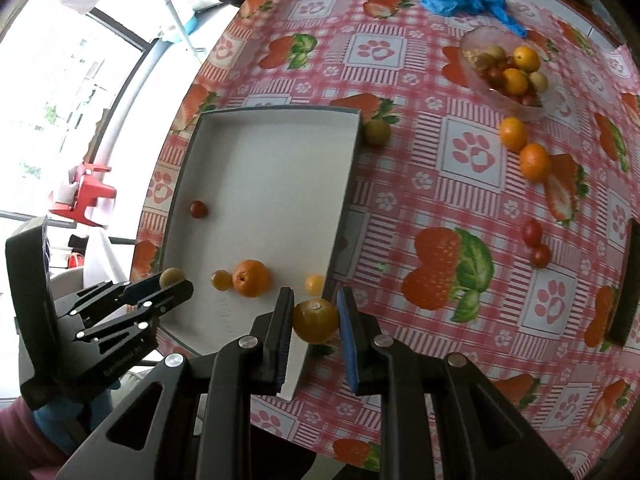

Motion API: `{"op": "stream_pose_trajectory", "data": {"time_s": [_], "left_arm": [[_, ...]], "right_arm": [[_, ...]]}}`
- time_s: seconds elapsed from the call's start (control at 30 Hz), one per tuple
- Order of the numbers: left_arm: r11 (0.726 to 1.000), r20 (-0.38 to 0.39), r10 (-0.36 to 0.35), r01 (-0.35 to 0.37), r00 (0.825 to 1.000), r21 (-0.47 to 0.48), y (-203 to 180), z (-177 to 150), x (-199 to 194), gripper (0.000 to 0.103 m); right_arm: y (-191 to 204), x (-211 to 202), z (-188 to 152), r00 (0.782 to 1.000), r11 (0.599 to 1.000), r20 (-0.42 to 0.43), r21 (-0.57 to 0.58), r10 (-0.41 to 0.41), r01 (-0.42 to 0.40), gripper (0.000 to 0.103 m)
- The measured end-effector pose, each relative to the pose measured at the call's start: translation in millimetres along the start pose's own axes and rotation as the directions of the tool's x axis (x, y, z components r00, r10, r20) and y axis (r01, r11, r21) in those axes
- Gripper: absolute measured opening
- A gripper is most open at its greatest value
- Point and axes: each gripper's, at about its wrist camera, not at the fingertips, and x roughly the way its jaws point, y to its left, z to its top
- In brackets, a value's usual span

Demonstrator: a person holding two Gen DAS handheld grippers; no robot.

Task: Organize fruits
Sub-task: 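Carry the orange fruit and brown fruit over the white tray, then open both grippers to drop the two fruits into the tray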

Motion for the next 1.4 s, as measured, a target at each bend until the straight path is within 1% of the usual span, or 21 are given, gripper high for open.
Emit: {"op": "stream_pose_trajectory", "data": {"time_s": [0.33, 0.9, 1.2, 1.27, 1.33, 1.4], "left_arm": [[1.0, -0.016, 0.01, -0.01, 1.0, 0.02, -1, 1, 8, 0.029], [0.999, -0.065, 0.016, -0.013, 0.998, 0.037, -1, -6, 25, 0.028], [0.999, -0.081, 0.026, -0.022, 0.996, 0.048, -6, -7, 33, 0.028], [0.999, -0.078, 0.028, -0.024, 0.997, 0.047, -7, -7, 34, 0.029], [0.999, -0.077, 0.026, -0.023, 0.997, 0.047, -8, -8, 34, 0.029], [0.998, -0.083, 0.031, -0.027, 0.996, 0.049, -8, -8, 35, 0.029]], "right_arm": [[28, 19, 9, 0.999, 0.998, -0.038, -0.055, 0.023, -0.025, 0.024], [41, 51, 13, 0.993, 0.998, -0.107, -0.04, 0.053, -0.058, 0.024], [47, 68, 11, 0.985, 0.996, -0.153, -0.029, 0.074, -0.079, 0.026], [48, 70, 11, 0.984, 0.996, -0.16, -0.025, 0.078, -0.083, 0.031], [47, 70, 10, 0.984, 0.996, -0.161, -0.02, 0.079, -0.083, 0.052], [47, 69, 10, 0.984, 0.996, -0.158, -0.016, 0.083, -0.086, 0.059]]}}
